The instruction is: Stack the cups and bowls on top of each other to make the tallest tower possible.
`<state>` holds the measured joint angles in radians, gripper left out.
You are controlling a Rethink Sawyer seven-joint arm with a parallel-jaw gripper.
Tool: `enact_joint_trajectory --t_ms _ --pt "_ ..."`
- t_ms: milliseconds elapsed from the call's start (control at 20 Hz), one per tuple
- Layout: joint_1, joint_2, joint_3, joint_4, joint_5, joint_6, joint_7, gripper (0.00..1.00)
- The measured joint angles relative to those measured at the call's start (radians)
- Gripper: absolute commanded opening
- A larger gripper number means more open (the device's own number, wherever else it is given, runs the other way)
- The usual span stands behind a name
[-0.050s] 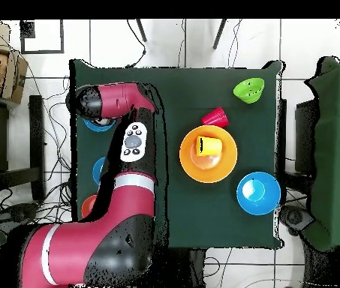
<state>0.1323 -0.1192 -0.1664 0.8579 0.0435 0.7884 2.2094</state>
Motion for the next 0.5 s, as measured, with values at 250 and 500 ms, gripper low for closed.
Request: enact_joint_trajectory --t_ms 250,500 --pt "0.008 -0.017 0.0 0.018 0.0 0.0 0.0 1.0" --pt "0.013 -0.029 0.001 0.025 0.0 0.0 0.0 1.0"
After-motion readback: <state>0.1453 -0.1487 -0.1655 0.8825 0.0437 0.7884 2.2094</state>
